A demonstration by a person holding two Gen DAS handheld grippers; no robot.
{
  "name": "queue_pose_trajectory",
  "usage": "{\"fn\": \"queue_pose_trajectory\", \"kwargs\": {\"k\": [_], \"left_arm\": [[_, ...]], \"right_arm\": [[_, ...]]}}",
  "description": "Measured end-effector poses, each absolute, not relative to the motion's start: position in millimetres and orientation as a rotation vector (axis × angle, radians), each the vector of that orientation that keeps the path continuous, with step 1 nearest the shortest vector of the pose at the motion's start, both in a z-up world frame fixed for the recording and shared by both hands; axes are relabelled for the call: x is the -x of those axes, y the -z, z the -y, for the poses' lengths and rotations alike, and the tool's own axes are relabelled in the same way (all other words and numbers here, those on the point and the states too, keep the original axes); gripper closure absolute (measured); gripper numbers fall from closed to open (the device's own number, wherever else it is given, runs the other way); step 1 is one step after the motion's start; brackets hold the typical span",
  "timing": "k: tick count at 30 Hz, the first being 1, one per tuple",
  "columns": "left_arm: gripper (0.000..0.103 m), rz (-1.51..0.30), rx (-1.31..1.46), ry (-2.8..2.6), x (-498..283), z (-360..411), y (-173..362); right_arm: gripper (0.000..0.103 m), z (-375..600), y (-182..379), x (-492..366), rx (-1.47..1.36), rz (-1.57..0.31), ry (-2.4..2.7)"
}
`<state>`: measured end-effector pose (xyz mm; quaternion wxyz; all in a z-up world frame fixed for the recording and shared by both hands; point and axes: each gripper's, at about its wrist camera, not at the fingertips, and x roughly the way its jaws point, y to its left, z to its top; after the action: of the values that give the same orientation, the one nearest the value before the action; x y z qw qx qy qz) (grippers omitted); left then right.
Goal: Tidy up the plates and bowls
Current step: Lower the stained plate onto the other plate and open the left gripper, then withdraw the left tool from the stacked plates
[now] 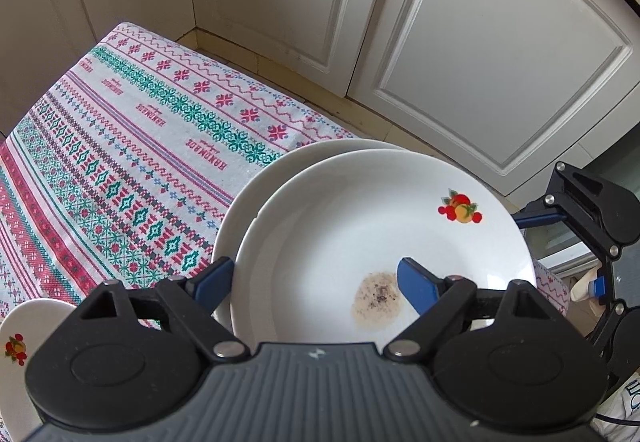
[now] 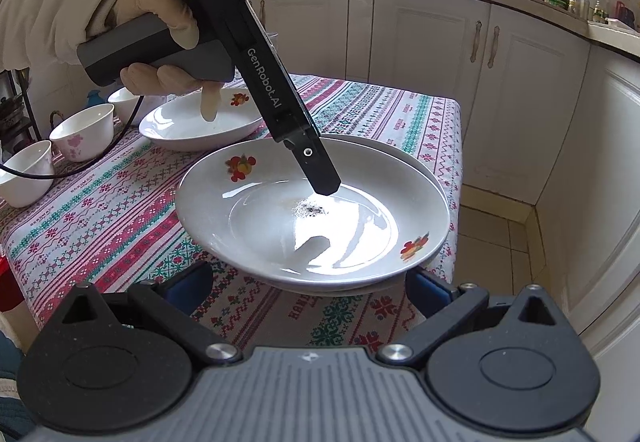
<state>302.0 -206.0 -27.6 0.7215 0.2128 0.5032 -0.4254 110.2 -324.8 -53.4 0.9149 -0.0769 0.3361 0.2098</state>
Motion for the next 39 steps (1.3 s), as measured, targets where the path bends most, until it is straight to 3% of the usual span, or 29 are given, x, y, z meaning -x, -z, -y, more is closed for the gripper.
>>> {"fn": "queue_pose_trajectory", "kwargs": {"k": [13, 24, 39], "left_arm": [[0.014, -0.986, -0.408, 0.824, -287, 170, -2], [0.007, -0.809, -0.32, 0.662, -206, 107, -39], [0.006, -0.71, -0.217, 0.206, -120, 54, 21]], "right_arm": [[0.0, 311, 46, -95, 0.196, -0.696, -0.398], [0.0, 292, 25, -63, 0.225, -0.664, -0.333], [0.0, 263, 13, -44, 0.283, -0.649, -0.392]]}}
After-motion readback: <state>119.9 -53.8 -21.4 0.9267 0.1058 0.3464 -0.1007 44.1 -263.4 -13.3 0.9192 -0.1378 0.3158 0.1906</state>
